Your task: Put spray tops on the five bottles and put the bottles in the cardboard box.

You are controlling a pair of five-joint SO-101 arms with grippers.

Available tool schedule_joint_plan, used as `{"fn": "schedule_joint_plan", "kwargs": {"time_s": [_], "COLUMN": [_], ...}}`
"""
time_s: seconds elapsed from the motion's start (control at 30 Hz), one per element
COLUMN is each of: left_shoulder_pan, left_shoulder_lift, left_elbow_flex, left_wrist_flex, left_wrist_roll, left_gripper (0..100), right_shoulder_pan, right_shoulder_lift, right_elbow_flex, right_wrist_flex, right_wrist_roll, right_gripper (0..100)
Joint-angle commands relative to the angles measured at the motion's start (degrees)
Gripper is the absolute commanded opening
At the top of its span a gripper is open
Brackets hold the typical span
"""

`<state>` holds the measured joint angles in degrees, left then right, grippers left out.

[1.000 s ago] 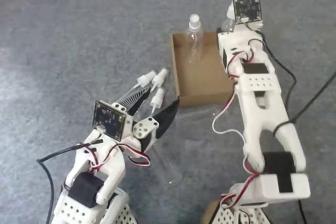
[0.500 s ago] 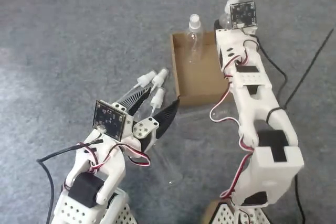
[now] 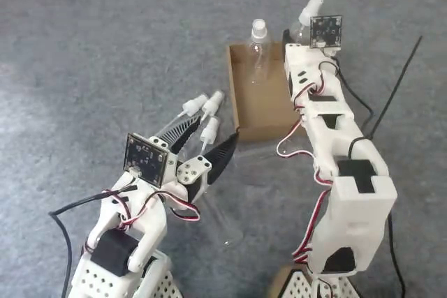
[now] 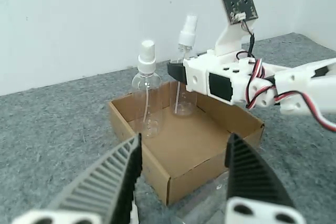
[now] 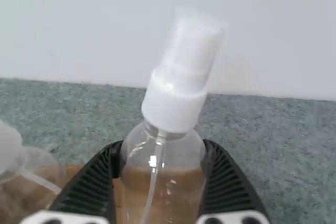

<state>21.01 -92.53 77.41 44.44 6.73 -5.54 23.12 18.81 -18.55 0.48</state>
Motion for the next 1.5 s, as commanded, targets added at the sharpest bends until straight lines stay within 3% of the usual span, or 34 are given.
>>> {"fn": "schedule_joint_plan", "kwargs": {"time_s": [0.0, 1.03, 1.2, 1.47], "left_shoulder_pan": [0.18, 0.18, 0.18, 0.09], "left_shoulder_lift": [-0.62, -0.62, -0.62, -0.62], "left_elbow_flex": [-0.48, -0.48, -0.48, -0.57], "left_wrist_flex": [-1.76, -1.76, -1.76, -1.76], "left_wrist_roll": [-0.35, -0.44, -0.44, -0.44], "left_gripper": [24, 24, 24, 24], "right_shoulder_pan": [0.40, 0.75, 0.48, 0.40], "right_shoulder_lift": [0.40, 5.05, 5.41, 5.49], "right_elbow_flex": [-4.04, -2.46, -2.46, -2.46], "right_wrist_flex": [-3.21, -6.02, -6.02, -6.02], "right_wrist_roll": [1.23, 1.41, 6.86, 7.30], "right_gripper": [0.6, 1.0, 1.0, 1.1]}}
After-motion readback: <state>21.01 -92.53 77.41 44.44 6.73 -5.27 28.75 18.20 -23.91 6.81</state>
